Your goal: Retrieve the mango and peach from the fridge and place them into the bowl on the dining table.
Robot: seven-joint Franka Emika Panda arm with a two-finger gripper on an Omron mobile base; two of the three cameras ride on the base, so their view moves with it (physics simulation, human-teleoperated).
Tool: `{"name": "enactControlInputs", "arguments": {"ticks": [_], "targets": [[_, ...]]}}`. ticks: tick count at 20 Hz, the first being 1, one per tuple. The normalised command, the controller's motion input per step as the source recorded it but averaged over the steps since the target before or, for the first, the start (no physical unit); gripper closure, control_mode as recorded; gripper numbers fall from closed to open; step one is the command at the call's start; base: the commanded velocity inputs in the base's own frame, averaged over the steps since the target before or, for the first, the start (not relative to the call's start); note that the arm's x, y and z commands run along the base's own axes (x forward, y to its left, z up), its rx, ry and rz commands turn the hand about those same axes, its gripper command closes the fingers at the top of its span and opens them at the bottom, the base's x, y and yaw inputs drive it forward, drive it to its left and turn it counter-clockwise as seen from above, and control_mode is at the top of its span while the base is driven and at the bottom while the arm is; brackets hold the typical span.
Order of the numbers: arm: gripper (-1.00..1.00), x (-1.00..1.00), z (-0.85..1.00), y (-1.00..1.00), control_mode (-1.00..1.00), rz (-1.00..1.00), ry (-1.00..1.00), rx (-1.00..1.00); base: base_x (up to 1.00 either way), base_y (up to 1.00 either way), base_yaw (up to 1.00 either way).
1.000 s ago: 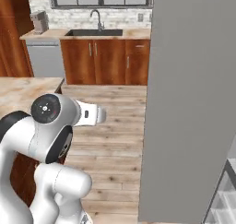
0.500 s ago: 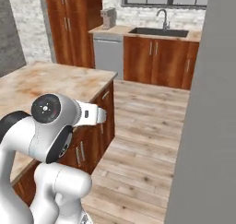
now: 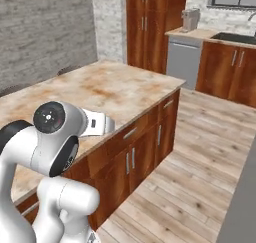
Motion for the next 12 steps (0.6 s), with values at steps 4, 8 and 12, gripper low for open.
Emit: {"name": "enactControlInputs", "arguments": {"ticks": [4,8,12], "targets": [[1.00,0.00,0.00,0.00,1.00,0.00,0.00,0.00,-0.70,0.04,0.52],[1.00,0.00,0.00,0.00,1.00,0.00,0.00,0.00,-0.84,0.36,0.45],[1.00,0.00,0.00,0.00,1.00,0.00,0.00,0.00,-0.80,0.68,0.37]]}}
